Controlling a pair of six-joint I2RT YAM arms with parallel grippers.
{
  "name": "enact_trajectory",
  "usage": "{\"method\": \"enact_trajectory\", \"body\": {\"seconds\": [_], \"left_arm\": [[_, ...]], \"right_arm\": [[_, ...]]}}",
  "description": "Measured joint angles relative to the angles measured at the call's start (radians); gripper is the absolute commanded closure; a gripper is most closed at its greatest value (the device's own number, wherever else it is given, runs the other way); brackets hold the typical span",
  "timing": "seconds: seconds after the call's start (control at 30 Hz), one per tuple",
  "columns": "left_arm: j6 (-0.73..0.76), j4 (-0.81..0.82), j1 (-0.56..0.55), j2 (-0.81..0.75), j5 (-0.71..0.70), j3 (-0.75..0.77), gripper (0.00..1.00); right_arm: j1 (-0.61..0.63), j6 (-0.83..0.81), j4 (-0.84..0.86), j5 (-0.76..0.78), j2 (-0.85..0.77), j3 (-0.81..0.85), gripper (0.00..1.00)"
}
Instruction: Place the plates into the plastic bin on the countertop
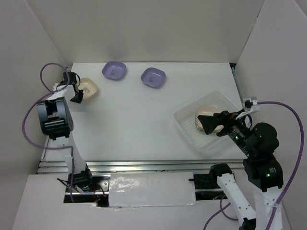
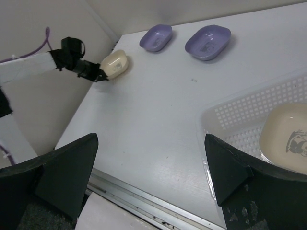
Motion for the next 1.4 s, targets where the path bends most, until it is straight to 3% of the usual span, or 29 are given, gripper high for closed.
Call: {"method": "enact_trajectory", "body": {"seconds": [0.13,0.2,0.3,0.37,0.5,0.63,0.83,1.2,1.23,1.27,1.3,1.33,1.4], "left_arm": [[0.019,0.008,-0.048,-0.446,-0.053,-0.405,1.00],[0.058,0.021,-0.164,-0.622,-0.076,-0.452,1.00],[0.117,0.109,-0.446,-0.714,-0.061,-0.393,1.00],[0.141,0.155,-0.657,-0.676,-0.035,-0.322,1.00],[0.139,0.158,-0.964,-0.483,-0.023,-0.178,1.00],[0.126,0.102,-1.137,-0.266,-0.021,-0.032,1.00],[0.058,0.019,-1.250,-0.050,-0.033,0.176,1.00],[-0.103,-0.047,-1.268,0.007,-0.077,0.293,1.00],[-0.113,-0.048,-1.269,0.017,-0.076,0.306,0.94],[-0.125,-0.051,-1.270,0.035,-0.073,0.329,0.71],[-0.125,-0.051,-1.271,0.055,-0.069,0.353,0.59],[-0.139,-0.053,-1.273,0.074,-0.065,0.379,0.40],[-0.150,-0.059,-1.280,0.105,-0.055,0.421,0.28]], "right_arm": [[0.002,0.000,-0.009,0.015,-0.010,0.000,0.00],[0.002,0.001,-0.022,0.042,-0.014,0.009,0.00],[0.004,0.008,-0.051,0.109,-0.011,0.052,0.00],[0.004,0.023,-0.081,0.167,-0.008,0.102,0.00],[0.005,0.058,-0.111,0.296,-0.008,0.212,0.00],[0.004,0.074,-0.145,0.383,-0.008,0.307,0.00],[0.004,0.084,-0.188,0.440,-0.008,0.354,0.00],[0.005,0.074,-0.248,0.449,-0.008,0.361,0.00],[0.005,0.071,-0.251,0.449,-0.008,0.364,0.00],[0.005,0.069,-0.254,0.449,-0.008,0.367,0.00],[0.005,0.067,-0.255,0.449,-0.008,0.370,0.00],[0.005,0.066,-0.257,0.449,-0.008,0.375,0.00],[0.005,0.060,-0.263,0.449,-0.008,0.387,0.00]]}}
